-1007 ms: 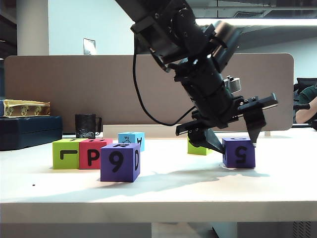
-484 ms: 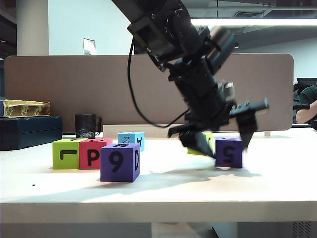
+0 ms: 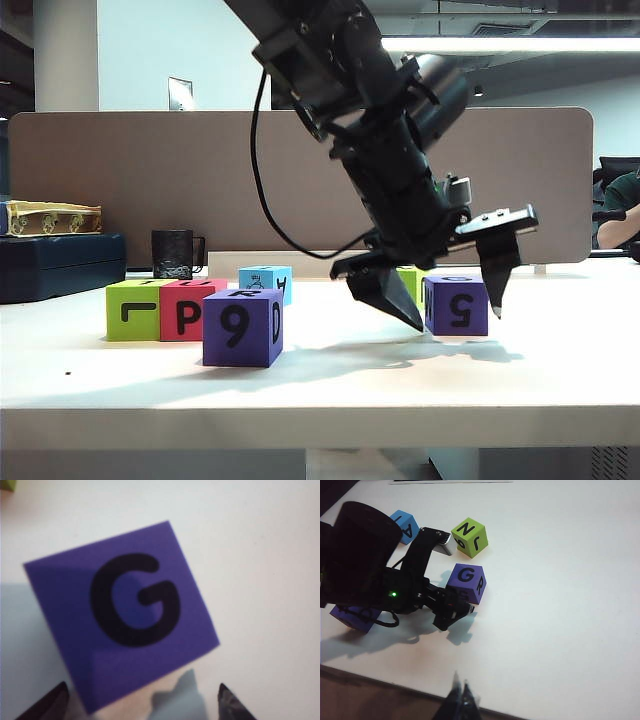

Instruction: Select the appropriate blocks from the scattered letter blocks on the table and arrange them in a row to spell out "TURING".

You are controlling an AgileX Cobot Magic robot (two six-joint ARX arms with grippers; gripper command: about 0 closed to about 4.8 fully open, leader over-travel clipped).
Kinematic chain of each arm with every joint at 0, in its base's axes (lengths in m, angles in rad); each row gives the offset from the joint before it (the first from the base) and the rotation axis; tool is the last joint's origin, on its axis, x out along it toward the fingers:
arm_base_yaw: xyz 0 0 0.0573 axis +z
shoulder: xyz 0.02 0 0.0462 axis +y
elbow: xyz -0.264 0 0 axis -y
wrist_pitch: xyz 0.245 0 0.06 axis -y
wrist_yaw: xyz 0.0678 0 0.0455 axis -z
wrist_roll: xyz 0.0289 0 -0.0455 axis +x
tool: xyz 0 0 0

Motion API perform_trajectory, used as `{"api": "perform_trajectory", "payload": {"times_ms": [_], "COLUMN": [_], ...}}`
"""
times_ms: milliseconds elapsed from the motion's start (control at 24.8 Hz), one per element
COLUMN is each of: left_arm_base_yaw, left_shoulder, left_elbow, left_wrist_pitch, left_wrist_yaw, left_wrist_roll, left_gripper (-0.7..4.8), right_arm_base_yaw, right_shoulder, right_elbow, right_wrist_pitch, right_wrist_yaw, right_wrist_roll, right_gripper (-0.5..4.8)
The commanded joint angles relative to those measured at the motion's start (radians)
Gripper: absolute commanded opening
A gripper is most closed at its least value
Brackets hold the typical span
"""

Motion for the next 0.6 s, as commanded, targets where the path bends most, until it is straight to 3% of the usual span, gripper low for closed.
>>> {"api": "perform_trajectory", "payload": {"times_ms": [40,242,604], "left_arm_base_yaw": [0.010,0.023,0.048], "left_shoulder": [-0.057,-0.127,-0.288], "left_elbow": [0.003,0.003,0.003], "left_wrist_pitch": [-0.005,-0.065,-0.247], "left_wrist_yaw": [-0.004,-0.004,-0.054], "left_wrist_roll": [0.033,0.058,0.245], "left_gripper": [3.76,3.75,3.69], "right_arm_base_yaw": [0.000,0.000,0.000], "right_shoulder": [0.000,0.000,0.001], "right_elbow": [0.006,0.006,0.006], "right_wrist_pitch": [0.009,0.009,0.009], "right_wrist_yaw": [0.001,0.001,0.001], "right_wrist_roll": [-0.003,-0.003,-0.003], "right_gripper": [-0.01,-0.01,-0.01]}}
